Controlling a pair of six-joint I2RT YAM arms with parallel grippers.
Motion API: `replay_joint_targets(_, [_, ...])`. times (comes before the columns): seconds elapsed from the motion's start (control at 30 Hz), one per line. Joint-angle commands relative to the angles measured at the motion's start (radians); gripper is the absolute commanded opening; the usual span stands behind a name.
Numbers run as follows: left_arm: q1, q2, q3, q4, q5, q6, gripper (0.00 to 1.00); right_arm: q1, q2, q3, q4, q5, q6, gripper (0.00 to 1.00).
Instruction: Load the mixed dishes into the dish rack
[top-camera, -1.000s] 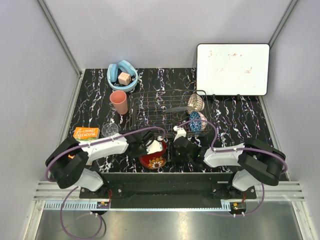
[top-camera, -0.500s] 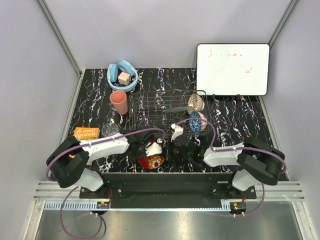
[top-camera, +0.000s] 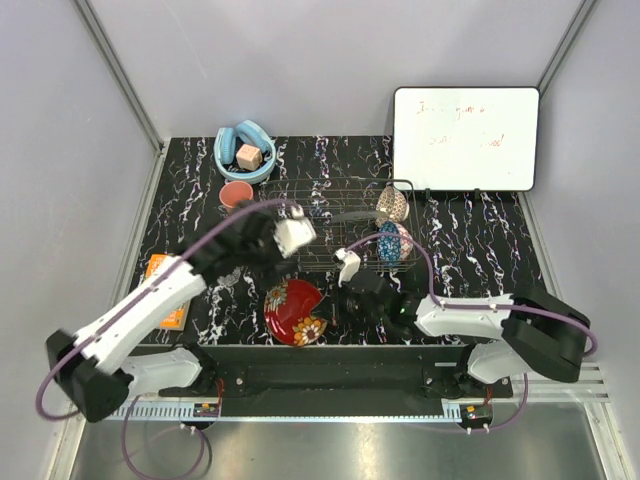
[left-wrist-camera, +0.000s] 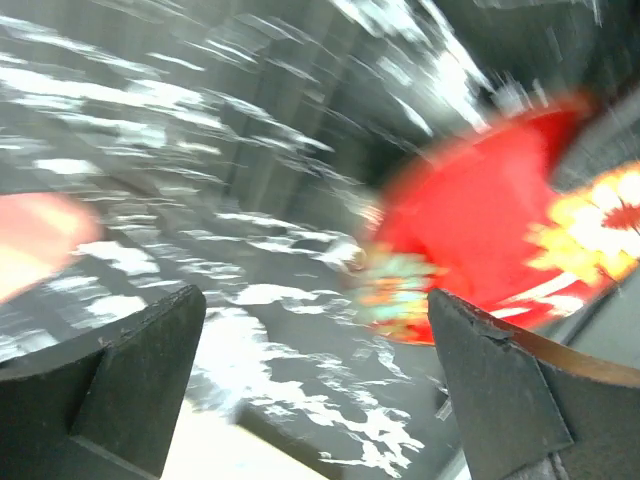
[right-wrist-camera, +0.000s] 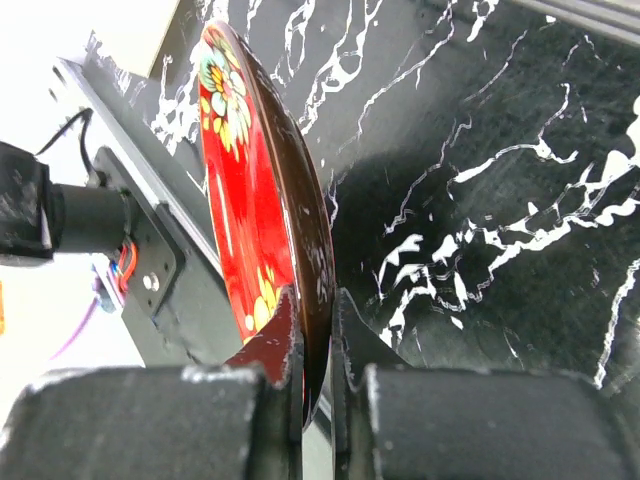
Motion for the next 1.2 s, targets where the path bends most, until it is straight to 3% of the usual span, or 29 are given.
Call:
replay_joint_targets(0.0, [0.121, -0.160, 0.180, -0.090, 0.038, -0.011, 0.99, 0.010, -0.117, 0.132, -0.172, -0.009, -0.141, 0.00])
replay_joint_targets(0.17, [0.240, -0.275, 0.259, -0.174, 0.051, 0.012, 0.99, 0.007, -0.212, 0.312, -0.464, 0.082, -0.313, 0.00])
replay_joint_targets(0.33, [0.349, -0.407, 0.218, -0.168, 0.040, -0.062, 0.99, 0.009, -0.295, 0.541, -0.703, 0.263, -0.563, 0.00])
replay_joint_targets(0.43, [0.372, -0.465, 0.132, -0.161, 0.023, -0.111, 0.99, 0.009, -0.292, 0.664, -0.776, 0.416, -0.817, 0.00])
replay_joint_targets(0.47, [0.379, -0.488, 0.110, -0.161, 0.008, -0.122, 0.99, 0.009, -0.289, 0.670, -0.770, 0.463, -1.006, 0.00])
replay_joint_targets(0.53, [0.393, -0.505, 0.032, -0.127, -0.012, -0.146, 0.99, 0.008, -0.276, 0.638, -0.722, 0.534, -1.216, 0.00])
replay_joint_targets(0.57, [0.407, -0.512, 0.013, -0.124, -0.009, -0.150, 0.99, 0.007, -0.266, 0.624, -0.672, 0.604, -1.413, 0.00])
replay_joint_targets(0.67, [0.436, -0.507, -0.025, -0.104, 0.000, -0.174, 0.99, -0.005, -0.214, 0.592, -0.632, 0.657, -1.675, 0.00])
replay_joint_targets(0.83, [0.479, -0.469, -0.014, -0.070, 0.011, -0.212, 0.99, -0.038, -0.199, 0.543, -0.628, 0.602, -1.835, 0.00])
replay_joint_targets(1.17, [0.505, -0.371, 0.053, -0.001, -0.012, -0.234, 0.99, -0.050, -0.245, 0.442, -0.633, 0.565, -1.878, 0.00])
